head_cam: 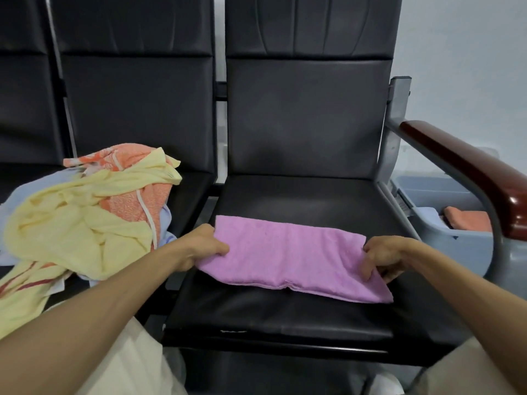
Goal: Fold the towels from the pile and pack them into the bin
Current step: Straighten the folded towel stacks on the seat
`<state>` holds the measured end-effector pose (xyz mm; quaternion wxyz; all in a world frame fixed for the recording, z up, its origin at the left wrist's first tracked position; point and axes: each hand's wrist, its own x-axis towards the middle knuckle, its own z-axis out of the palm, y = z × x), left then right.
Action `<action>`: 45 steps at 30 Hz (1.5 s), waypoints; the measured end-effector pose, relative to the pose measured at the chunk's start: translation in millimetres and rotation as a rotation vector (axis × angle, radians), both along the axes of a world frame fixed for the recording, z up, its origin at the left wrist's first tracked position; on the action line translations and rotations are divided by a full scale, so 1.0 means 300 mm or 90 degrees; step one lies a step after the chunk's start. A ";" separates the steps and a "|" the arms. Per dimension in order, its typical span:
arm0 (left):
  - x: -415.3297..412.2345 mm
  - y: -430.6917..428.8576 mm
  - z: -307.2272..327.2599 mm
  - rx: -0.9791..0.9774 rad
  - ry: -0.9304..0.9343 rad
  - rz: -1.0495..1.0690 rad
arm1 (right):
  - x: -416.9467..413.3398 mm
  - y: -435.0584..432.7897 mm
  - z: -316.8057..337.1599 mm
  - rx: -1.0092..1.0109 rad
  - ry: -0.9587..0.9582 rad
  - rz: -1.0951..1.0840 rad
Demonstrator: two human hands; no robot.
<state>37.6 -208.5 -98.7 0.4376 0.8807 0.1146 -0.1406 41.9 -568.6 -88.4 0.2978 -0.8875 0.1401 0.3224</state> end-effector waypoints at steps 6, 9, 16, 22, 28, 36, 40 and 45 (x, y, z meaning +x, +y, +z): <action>-0.039 -0.081 0.092 -0.342 -0.013 0.066 | -0.016 -0.016 -0.028 0.083 -0.091 -0.080; -0.029 -0.171 0.112 -0.392 -0.032 0.089 | -0.015 -0.043 -0.054 0.126 -0.143 -0.122; 0.025 -0.471 0.137 -0.332 -0.050 0.039 | -0.013 -0.064 -0.062 0.289 -0.193 -0.146; 0.036 -0.693 0.065 -0.193 -0.073 -0.064 | -0.007 -0.081 -0.059 0.336 -0.133 -0.196; -0.011 -0.813 -0.002 -0.158 0.015 -0.192 | -0.004 -0.068 -0.055 0.380 -0.118 -0.194; -0.030 -0.609 0.038 -0.143 -0.084 -0.190 | -0.017 -0.026 -0.042 0.217 -0.199 -0.119; -0.060 -0.474 0.005 -0.086 -0.135 -0.174 | -0.008 0.048 -0.054 -0.044 -0.284 0.014; -0.097 -0.405 -0.048 -0.218 -0.155 -0.062 | 0.009 0.118 -0.048 -0.060 -0.388 0.064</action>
